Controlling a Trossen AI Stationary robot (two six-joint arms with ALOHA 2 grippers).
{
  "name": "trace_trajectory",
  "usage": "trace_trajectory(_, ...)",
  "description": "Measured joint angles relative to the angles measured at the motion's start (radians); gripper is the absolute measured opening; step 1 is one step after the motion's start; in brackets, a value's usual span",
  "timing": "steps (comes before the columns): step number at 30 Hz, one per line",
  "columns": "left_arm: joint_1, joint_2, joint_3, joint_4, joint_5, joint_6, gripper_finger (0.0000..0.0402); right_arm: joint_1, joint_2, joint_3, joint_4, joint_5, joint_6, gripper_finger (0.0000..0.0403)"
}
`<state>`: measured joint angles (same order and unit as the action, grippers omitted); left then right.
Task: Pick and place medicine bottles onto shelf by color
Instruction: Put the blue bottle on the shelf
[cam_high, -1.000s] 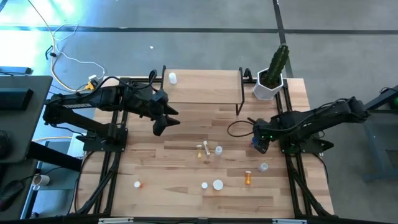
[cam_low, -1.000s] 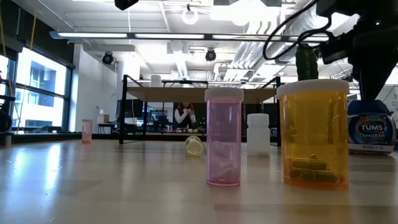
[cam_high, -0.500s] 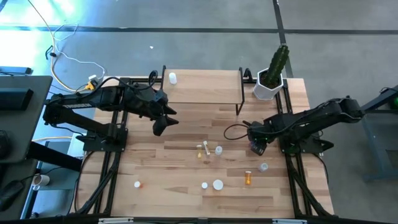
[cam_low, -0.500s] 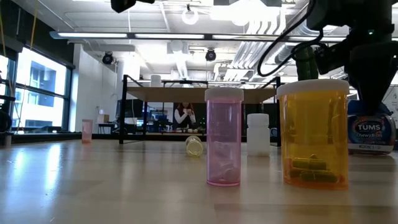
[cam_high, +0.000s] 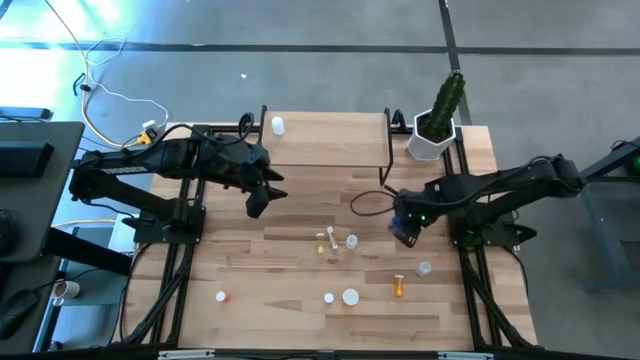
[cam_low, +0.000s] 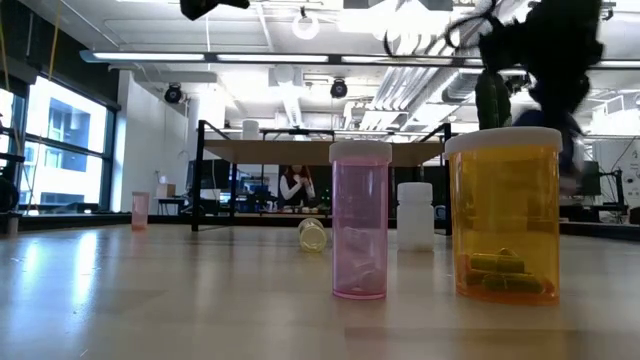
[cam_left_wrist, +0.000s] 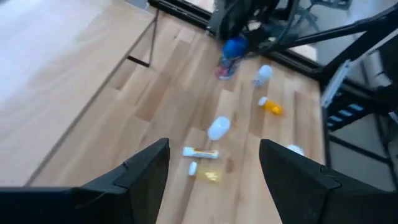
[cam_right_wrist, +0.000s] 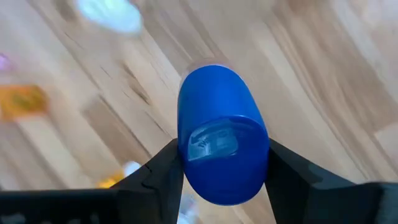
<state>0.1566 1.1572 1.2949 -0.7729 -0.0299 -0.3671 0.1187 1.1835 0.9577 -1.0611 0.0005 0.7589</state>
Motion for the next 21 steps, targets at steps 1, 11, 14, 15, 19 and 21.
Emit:
trace_trajectory(1,0.0,0.0,0.0,-0.008,-0.013,0.013,0.0236,-0.008,0.0,0.025,0.0,0.0,-0.005,0.0162)
trace_trajectory(11,0.037,0.0,0.0,-0.049,-0.113,0.081,0.0236,-0.143,0.002,0.245,0.0,0.044,-0.112,0.0162)
trace_trajectory(14,0.065,0.0,0.0,-0.049,-0.113,0.117,0.0236,-0.205,0.01,0.295,0.0,0.06,-0.161,0.0163)
trace_trajectory(15,0.076,0.0,0.0,-0.049,-0.113,0.127,0.0236,-0.227,0.015,0.312,0.0,0.06,-0.178,0.0163)
trace_trajectory(19,0.125,0.0,0.0,-0.05,-0.113,0.153,0.0236,-0.317,0.045,0.387,-0.004,0.059,-0.231,0.0163)
trace_trajectory(21,0.15,0.0,0.0,-0.05,-0.113,0.154,0.0236,-0.36,0.07,0.431,-0.005,0.057,-0.266,0.0163)
